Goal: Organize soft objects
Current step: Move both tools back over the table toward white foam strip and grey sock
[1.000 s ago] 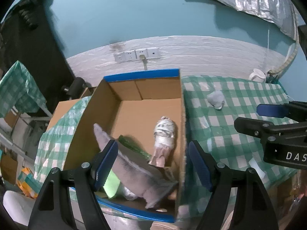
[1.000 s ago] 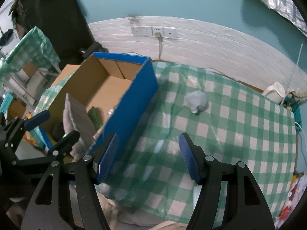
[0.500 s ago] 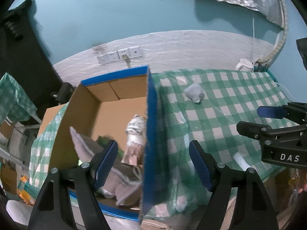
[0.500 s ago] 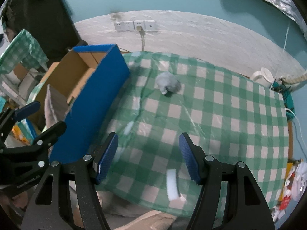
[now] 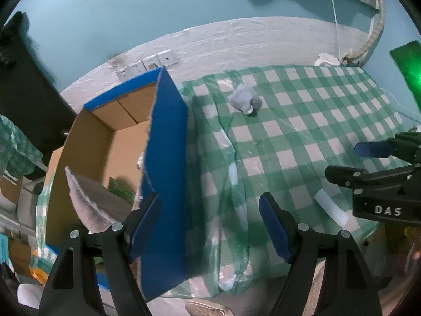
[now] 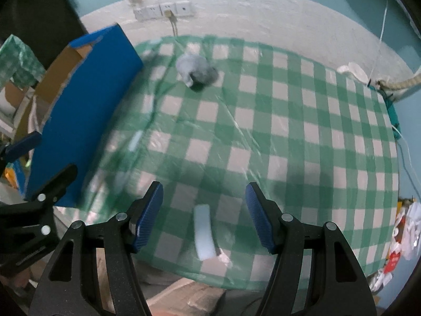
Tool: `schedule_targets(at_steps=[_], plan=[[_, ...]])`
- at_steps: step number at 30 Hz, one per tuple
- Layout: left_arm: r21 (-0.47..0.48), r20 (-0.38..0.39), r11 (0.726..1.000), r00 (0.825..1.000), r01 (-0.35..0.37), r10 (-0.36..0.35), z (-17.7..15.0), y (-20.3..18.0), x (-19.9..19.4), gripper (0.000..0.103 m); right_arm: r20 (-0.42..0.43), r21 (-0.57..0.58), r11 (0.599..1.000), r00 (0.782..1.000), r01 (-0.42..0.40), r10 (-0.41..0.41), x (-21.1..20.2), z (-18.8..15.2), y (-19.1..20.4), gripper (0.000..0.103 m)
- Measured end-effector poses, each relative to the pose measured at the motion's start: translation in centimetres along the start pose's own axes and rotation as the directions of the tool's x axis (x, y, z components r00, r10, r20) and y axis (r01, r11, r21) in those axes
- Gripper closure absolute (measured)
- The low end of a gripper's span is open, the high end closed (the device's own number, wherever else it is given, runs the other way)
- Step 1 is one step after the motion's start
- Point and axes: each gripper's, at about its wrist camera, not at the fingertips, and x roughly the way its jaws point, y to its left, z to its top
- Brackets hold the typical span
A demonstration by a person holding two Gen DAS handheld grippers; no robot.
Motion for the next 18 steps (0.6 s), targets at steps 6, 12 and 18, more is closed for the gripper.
schedule_targets(at_steps=[6, 12, 18], plan=[[0.012, -0.028, 1.0, 0.999, 0.015, -0.015, -0.5, -1.3, 1.2, 0.025, -0.071, 0.028, 0.999, 0.997, -0.016, 0.018, 2.7, -1.4, -0.6, 0.037], [0.066, -0.027, 0.998, 1.0, 0.0, 0.002, -1.3, -2.8, 2.0, 0.025, -0.123, -0.001, 1.0, 0.992, -0.006, 0.005, 4.6, -2.6, -0.3, 0.037], [0.066, -0.07, 0.998, 0.998, 0.007, -0.002, -1.8, -3.1, 3.3, 0.025, -0.154, -0.022, 1.0, 0.988, 0.003, -0.006, 5.8, -3.6, -0.2, 0.048]])
